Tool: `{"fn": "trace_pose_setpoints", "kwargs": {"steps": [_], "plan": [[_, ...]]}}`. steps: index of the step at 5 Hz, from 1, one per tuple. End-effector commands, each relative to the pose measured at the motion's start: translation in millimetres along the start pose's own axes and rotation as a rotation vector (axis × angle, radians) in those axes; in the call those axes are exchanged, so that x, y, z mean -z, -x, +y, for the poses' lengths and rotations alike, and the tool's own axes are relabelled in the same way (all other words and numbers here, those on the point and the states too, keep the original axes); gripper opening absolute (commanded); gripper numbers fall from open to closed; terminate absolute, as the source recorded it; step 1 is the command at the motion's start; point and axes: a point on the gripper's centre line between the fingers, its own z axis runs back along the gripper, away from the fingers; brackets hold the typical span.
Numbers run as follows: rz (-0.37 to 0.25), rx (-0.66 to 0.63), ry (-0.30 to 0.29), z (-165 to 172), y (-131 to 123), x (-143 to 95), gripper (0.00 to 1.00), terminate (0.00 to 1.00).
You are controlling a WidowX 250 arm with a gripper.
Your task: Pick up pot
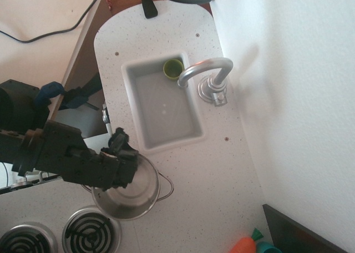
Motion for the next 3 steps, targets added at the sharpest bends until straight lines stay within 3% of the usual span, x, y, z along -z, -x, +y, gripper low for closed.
{"fn": "trace_pose_setpoints", "kwargs": {"steps": [1, 2, 3], "plan": [[0.052, -0.046, -0.033, 12.0, 1.2, 11.9, 1.00, 0.00], [0.041, -0.069, -0.046, 11.4, 4.1, 13.3, 0.00, 0.00], [0.011, -0.068, -0.043, 10.5, 0.3, 9.1, 0.00, 0.00]]}}
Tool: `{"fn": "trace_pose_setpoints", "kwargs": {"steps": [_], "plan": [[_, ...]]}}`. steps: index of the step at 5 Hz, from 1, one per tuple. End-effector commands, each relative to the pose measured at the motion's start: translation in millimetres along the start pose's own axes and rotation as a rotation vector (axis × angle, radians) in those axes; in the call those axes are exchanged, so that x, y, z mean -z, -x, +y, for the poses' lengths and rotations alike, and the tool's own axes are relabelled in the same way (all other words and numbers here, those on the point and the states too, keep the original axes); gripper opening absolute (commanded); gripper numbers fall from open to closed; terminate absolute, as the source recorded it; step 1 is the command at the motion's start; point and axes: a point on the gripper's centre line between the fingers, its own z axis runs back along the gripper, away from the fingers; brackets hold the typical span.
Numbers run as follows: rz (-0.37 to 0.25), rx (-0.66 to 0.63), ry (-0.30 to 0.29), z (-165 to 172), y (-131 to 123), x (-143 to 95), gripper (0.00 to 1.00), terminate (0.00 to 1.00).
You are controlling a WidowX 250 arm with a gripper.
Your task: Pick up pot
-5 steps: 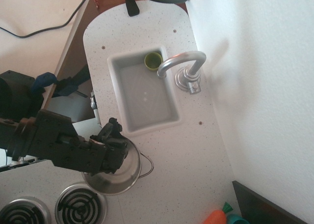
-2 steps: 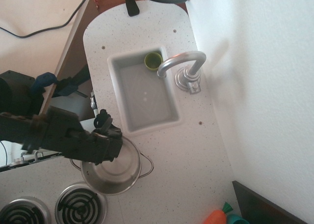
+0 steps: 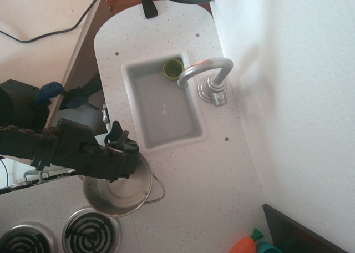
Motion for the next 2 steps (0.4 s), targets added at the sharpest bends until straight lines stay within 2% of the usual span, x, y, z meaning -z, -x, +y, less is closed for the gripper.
{"fn": "trace_pose_setpoints", "kwargs": {"steps": [1, 2], "plan": [[-0.054, -0.001, 0.011, -0.8, -8.2, -12.6, 0.00, 0.00], [-0.074, -0.010, 0.004, -0.6, -14.5, -15.5, 0.00, 0.00]]}}
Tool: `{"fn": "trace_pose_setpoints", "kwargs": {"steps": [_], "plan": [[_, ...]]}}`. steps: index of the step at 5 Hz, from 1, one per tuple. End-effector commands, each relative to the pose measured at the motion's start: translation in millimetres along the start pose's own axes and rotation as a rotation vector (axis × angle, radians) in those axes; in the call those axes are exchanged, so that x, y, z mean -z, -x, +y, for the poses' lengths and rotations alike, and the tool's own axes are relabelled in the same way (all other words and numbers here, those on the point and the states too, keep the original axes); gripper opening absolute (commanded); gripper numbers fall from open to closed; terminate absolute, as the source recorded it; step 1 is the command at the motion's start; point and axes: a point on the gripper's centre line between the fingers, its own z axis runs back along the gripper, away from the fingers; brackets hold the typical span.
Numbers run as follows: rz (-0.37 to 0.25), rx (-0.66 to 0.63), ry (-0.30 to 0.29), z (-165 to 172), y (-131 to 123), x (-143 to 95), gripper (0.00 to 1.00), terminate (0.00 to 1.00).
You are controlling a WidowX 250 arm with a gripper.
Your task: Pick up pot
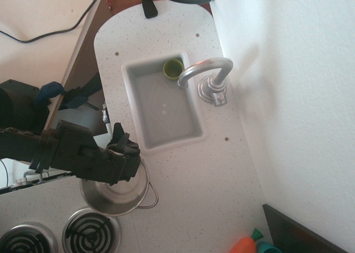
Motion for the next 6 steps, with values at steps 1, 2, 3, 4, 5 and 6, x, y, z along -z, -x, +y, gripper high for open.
{"fn": "trace_pose_setpoints", "kwargs": {"steps": [1, 2, 3, 4, 5, 6], "plan": [[-0.096, -0.009, 0.039, -2, -11, -16, 0.00, 0.00], [-0.194, 0.019, 0.086, -12, -15, -41, 0.00, 0.00], [-0.322, 0.066, 0.131, -22, -16, -75, 0.00, 0.00], [-0.456, 0.073, 0.157, -23, -21, -113, 0.00, 0.00], [-0.448, 0.068, 0.156, -23, -20, -112, 0.00, 0.00], [-0.445, 0.070, 0.160, -26, -22, -113, 0.00, 0.00]]}}
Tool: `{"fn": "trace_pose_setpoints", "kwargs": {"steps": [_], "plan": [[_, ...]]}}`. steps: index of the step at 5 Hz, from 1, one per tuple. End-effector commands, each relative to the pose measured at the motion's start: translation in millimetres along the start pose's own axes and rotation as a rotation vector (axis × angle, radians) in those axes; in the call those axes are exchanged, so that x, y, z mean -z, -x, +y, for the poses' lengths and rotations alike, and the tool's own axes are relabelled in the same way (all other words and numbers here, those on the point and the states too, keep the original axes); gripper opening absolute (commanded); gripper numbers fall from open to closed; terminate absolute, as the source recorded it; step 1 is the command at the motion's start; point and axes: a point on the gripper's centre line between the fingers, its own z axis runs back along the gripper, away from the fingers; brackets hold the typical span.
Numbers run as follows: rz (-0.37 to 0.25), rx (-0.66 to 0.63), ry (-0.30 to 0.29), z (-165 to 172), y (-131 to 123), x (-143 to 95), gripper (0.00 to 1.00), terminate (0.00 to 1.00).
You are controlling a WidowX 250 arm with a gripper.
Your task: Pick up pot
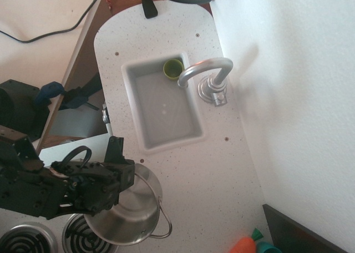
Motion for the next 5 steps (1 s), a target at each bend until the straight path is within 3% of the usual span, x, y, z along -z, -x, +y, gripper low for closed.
{"fn": "trace_pose_setpoints", "kwargs": {"steps": [1, 4, 5], "plan": [[-0.084, -0.009, 0.025, -3.6, -12.6, -22.6, 0.00, 0.00], [-0.086, -0.017, 0.012, 0.0, -17.6, -22.1, 0.00, 0.00], [-0.084, -0.015, 0.016, 1.0, -21.1, -22.3, 0.00, 1.00]]}}
